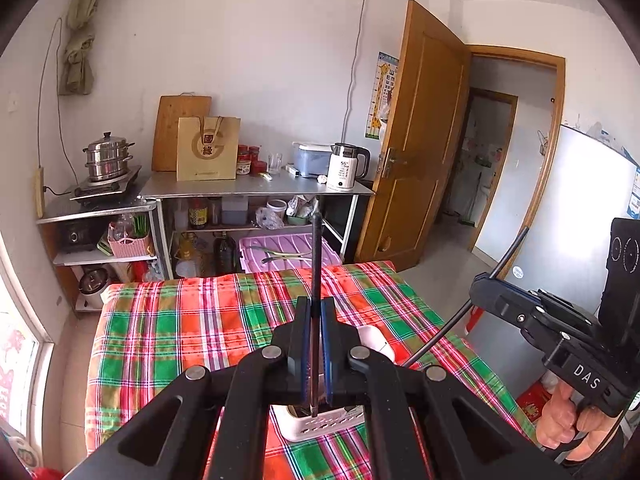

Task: Organize utensils
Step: 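Lift the metal chopstick to the basket with the left tool while the right tool carries the black chopstick there, then open the left tool over the pink basket while the right tool releases its black chopstick in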

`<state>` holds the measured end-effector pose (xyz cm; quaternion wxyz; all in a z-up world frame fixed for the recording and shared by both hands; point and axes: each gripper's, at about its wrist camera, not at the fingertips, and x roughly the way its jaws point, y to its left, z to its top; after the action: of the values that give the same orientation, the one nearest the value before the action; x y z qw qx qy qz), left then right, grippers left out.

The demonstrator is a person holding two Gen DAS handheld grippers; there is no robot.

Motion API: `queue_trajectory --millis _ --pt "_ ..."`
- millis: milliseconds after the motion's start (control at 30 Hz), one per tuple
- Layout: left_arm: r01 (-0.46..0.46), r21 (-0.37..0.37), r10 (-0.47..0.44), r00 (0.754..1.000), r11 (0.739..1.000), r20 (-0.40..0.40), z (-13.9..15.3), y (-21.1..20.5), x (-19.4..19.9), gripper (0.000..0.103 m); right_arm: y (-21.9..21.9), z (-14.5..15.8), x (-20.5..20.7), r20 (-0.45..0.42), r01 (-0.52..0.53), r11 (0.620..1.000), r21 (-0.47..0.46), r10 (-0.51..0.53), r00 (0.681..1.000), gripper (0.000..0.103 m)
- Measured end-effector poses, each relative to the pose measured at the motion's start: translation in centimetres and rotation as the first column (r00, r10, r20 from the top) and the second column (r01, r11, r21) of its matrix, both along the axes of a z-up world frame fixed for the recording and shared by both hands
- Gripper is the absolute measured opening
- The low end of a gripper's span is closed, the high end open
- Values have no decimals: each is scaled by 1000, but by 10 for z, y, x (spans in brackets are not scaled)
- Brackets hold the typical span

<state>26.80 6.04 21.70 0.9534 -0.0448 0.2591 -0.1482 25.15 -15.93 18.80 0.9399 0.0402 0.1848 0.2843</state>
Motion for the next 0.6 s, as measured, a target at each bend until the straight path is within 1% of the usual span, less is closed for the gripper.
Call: queue_trajectory --millis 167,367,600 --pt "-6 -9 6 1000 1000 -8 -18 1 22 4 4 -20 22 -44 15 1000 -6 -15 999 5" --pt "-5 -26 3 999 1000 -40 -47 3 41 4 5 -43 38 -102 26 999 -19 -27 994 5" --pt "-3 -18 1 995 1000 -103 -81 4 51 5 14 -63 44 -151 18 996 -82 -30 988 5"
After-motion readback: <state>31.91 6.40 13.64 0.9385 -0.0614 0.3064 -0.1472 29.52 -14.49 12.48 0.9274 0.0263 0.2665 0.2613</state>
